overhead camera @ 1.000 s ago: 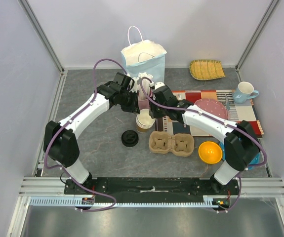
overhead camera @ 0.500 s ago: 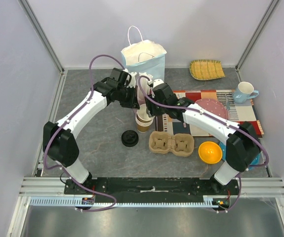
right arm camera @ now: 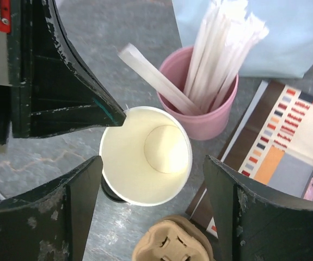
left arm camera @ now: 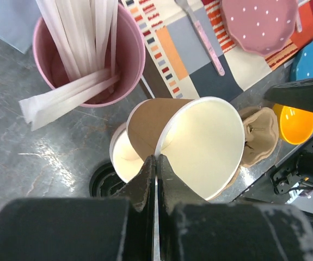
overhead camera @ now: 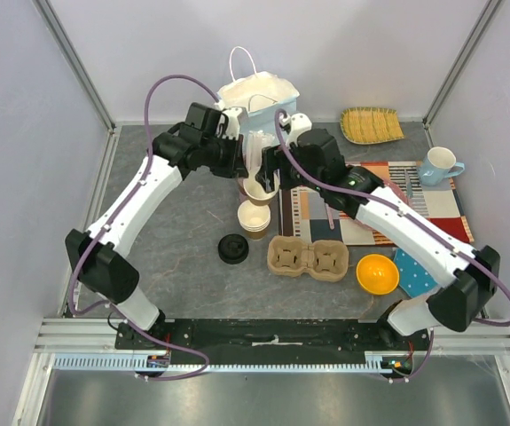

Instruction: Pack the takeout coffee

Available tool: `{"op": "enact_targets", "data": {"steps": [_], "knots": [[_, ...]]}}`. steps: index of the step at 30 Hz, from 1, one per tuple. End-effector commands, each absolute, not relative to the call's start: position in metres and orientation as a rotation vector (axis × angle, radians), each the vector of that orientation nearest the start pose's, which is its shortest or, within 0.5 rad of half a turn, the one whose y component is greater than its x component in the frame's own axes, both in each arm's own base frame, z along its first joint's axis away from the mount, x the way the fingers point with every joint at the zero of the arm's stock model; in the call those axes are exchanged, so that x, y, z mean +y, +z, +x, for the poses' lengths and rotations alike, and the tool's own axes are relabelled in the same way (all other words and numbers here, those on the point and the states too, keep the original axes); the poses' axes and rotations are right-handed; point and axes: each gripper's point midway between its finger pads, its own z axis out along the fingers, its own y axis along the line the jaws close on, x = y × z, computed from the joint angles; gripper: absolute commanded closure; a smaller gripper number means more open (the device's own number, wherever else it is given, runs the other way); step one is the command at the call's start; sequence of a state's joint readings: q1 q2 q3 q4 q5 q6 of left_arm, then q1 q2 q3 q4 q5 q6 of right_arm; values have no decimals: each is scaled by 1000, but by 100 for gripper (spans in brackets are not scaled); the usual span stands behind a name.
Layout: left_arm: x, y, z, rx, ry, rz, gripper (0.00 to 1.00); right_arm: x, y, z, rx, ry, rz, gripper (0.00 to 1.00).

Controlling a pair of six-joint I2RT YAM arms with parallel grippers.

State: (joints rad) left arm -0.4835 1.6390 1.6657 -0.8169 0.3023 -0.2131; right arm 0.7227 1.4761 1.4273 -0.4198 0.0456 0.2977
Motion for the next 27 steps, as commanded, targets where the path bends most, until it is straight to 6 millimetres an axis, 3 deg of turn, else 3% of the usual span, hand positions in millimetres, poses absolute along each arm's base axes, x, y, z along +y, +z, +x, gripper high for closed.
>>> {"op": "enact_targets", "data": {"steps": [1, 6, 10, 12, 13, 15, 16, 18, 19, 27], "knots": [[-231, 301, 329, 2257, -630, 544, 98, 297, 337, 325, 1908, 660, -403, 17], [-217, 320, 306, 2203, -605, 612, 98, 289, 369, 316, 1831, 684, -395, 15], [-210, 317, 262, 2160, -671, 808, 98, 281, 379, 310, 1800, 667, -402, 14], [-206, 302, 238, 2185, -702, 932, 98, 276, 379, 309, 1794, 652, -399, 14], [-199, 278, 230, 2229, -681, 1007, 98, 276, 374, 309, 1804, 647, -403, 14], [-188, 256, 215, 2258, -651, 1090, 98, 278, 369, 307, 1814, 661, -415, 14], [-179, 225, 206, 2312, -631, 1145, 98, 279, 364, 307, 1826, 662, -420, 14], [-176, 209, 199, 2276, -624, 1189, 98, 282, 358, 306, 1840, 673, -432, 14], [-173, 187, 188, 2289, -649, 1240, 98, 283, 354, 305, 1849, 676, -432, 14], [-178, 143, 164, 2177, -782, 1412, 98, 280, 343, 301, 1872, 681, -423, 14]]}}
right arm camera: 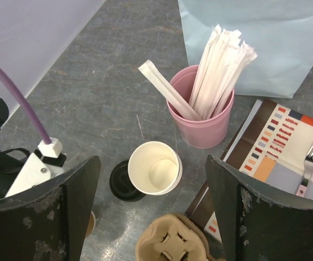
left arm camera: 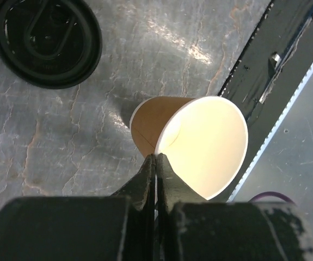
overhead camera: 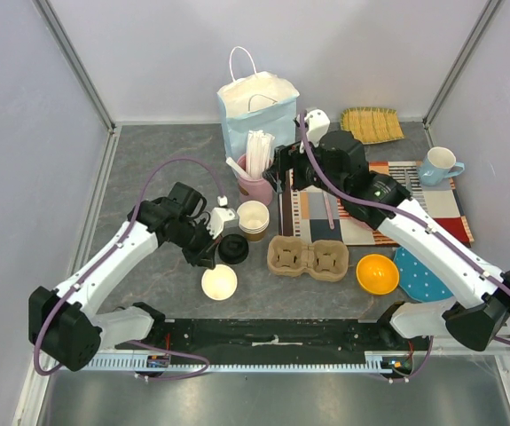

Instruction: Pack the takeout coffee

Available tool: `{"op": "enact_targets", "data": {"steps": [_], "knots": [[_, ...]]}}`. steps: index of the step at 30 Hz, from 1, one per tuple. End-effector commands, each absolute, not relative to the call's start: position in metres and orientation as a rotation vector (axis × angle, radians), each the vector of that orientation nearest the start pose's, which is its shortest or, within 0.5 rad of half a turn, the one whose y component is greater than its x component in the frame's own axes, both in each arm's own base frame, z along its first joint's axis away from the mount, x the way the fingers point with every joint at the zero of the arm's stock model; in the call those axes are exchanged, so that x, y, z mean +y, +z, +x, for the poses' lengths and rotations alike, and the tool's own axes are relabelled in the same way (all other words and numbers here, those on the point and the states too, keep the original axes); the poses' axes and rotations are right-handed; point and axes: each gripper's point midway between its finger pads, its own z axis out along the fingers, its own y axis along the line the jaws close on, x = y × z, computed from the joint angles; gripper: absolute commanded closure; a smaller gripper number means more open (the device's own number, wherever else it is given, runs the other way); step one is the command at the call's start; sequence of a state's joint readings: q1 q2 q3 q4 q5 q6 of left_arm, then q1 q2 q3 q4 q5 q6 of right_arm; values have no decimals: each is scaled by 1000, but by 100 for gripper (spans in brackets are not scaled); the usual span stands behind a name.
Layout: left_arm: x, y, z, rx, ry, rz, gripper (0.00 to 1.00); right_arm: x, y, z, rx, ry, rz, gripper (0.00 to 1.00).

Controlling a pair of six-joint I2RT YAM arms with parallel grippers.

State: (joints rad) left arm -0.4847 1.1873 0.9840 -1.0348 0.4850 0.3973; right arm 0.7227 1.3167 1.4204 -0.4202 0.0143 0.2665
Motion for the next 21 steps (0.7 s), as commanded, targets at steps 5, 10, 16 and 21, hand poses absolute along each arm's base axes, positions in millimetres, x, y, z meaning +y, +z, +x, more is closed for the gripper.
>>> {"op": "enact_targets", "data": {"steps": [5, 10, 16, 21], "knots": [[-186, 133, 156, 2131, -860, 1460, 98, 277, 343, 300, 1870, 679, -410, 14], [-186, 123, 147, 2089, -906, 1526, 98, 278, 341, 300, 1872, 676, -412, 14], [-189, 123, 150, 2096, -918, 1530, 98, 279, 341, 300, 1873, 684, -416, 14], [-185, 120, 155, 2100, -862, 1544, 84, 278, 339, 300, 1877, 677, -415, 14]]}}
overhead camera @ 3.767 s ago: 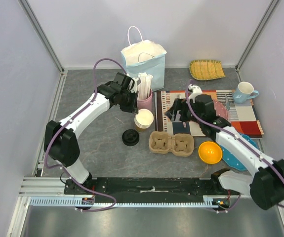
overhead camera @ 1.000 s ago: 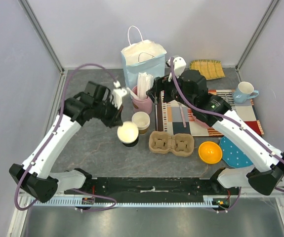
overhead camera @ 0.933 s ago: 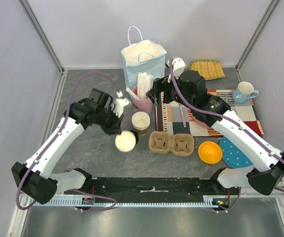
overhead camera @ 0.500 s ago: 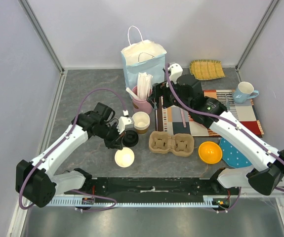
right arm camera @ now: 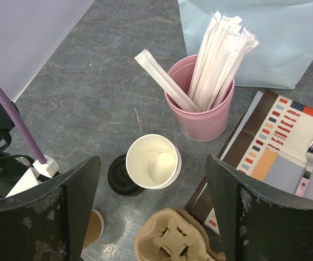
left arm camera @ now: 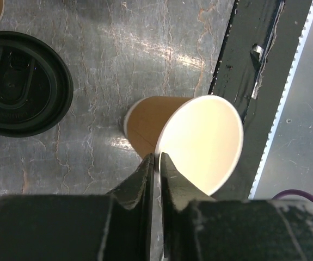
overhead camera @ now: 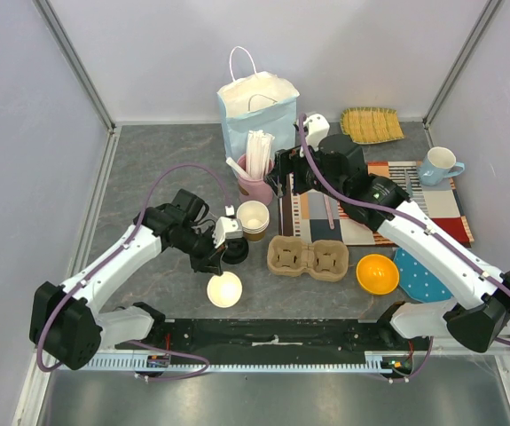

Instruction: Pack the takeout coffee

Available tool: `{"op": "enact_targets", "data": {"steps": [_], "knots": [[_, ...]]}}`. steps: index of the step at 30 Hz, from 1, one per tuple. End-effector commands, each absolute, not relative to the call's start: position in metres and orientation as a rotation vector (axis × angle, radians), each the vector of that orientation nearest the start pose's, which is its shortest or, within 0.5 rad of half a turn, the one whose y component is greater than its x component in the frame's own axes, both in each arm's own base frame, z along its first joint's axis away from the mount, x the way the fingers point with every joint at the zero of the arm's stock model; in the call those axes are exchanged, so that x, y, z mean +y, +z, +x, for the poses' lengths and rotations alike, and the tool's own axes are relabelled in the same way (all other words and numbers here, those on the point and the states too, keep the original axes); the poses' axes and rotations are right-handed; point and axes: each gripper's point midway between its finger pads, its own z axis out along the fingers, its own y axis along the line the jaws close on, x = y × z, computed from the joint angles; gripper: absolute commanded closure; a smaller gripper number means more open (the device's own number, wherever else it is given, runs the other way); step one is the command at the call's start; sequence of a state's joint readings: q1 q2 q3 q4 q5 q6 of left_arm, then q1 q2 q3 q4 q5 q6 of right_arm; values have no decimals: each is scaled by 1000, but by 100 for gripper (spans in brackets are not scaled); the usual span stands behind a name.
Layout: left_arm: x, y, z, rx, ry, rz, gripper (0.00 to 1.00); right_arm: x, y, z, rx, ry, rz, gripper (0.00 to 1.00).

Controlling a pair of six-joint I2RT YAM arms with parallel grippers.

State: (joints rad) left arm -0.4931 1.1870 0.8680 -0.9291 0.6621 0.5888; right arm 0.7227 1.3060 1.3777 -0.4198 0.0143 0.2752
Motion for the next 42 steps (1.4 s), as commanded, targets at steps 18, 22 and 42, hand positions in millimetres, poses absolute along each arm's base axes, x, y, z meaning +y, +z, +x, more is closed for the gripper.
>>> {"op": "enact_targets", "data": {"steps": [18, 22, 42], "knots": [[-165, 150, 266, 2526, -355, 769, 52, 283, 329, 303, 1888, 667, -446, 14], [-158, 138, 272, 2624, -280, 598, 50, 279, 329, 303, 1873, 631, -488, 13], [-157, 56, 256, 2942, -267, 207, 53, 285, 304, 315, 1927, 565, -551, 10]]}}
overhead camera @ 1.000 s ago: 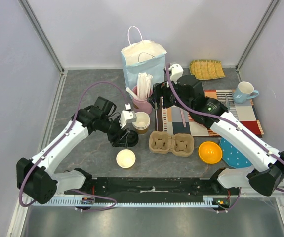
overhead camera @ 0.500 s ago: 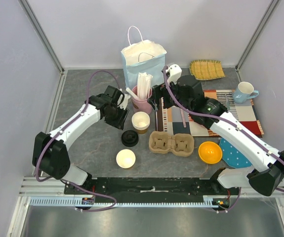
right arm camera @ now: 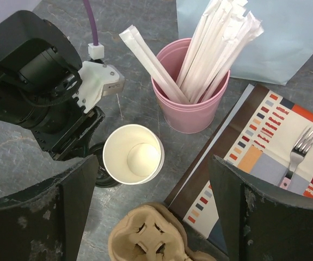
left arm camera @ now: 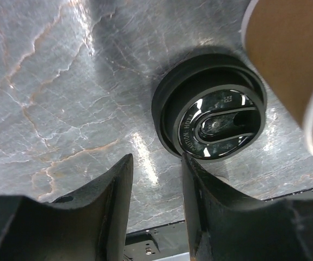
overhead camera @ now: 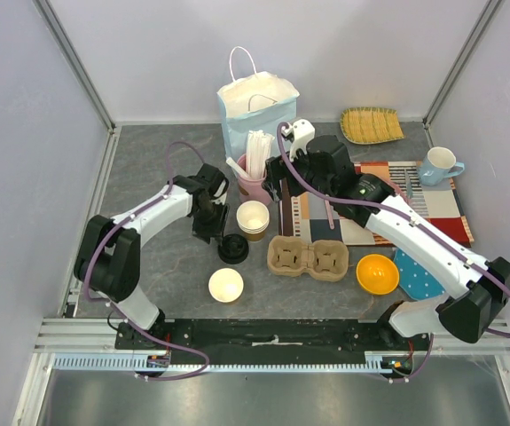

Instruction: Pack the takeout coffee

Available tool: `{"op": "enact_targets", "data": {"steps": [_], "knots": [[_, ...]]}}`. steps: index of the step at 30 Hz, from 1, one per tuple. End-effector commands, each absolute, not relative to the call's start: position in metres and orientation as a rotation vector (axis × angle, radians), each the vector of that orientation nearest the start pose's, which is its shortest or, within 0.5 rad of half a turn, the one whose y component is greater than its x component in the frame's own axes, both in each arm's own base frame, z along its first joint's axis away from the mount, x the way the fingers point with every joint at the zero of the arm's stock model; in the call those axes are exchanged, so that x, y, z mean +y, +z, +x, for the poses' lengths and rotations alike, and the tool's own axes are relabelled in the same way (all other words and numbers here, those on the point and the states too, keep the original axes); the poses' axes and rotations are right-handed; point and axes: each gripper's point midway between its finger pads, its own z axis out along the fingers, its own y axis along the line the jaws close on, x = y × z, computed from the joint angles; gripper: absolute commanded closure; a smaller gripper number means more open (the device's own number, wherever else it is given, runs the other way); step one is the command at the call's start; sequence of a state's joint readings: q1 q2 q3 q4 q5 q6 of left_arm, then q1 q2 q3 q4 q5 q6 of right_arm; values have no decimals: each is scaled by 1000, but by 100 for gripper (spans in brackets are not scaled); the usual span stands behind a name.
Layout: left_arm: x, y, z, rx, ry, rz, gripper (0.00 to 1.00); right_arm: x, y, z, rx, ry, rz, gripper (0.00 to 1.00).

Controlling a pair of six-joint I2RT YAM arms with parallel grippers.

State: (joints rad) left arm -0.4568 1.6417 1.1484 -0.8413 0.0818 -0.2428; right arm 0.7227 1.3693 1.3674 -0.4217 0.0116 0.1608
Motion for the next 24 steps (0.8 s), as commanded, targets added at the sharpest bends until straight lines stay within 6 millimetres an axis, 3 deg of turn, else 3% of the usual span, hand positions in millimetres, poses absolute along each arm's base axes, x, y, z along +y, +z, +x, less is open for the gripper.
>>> {"op": "enact_targets", "data": {"steps": [1, 6, 14, 24], "knots": [[-158, 53, 254, 2950, -275, 211, 53, 285, 303, 315, 1928, 560, -551, 10], [-166, 43, 253, 2972, -336, 240, 55, 283, 297, 316, 1946, 543, -553, 10], [-172, 57, 267, 2911, -356, 237, 55, 280, 293, 314, 1958, 529, -560, 10], [-180, 47, 277, 2908, -383, 236, 59, 280, 286, 314, 1977, 526, -564, 10]]}}
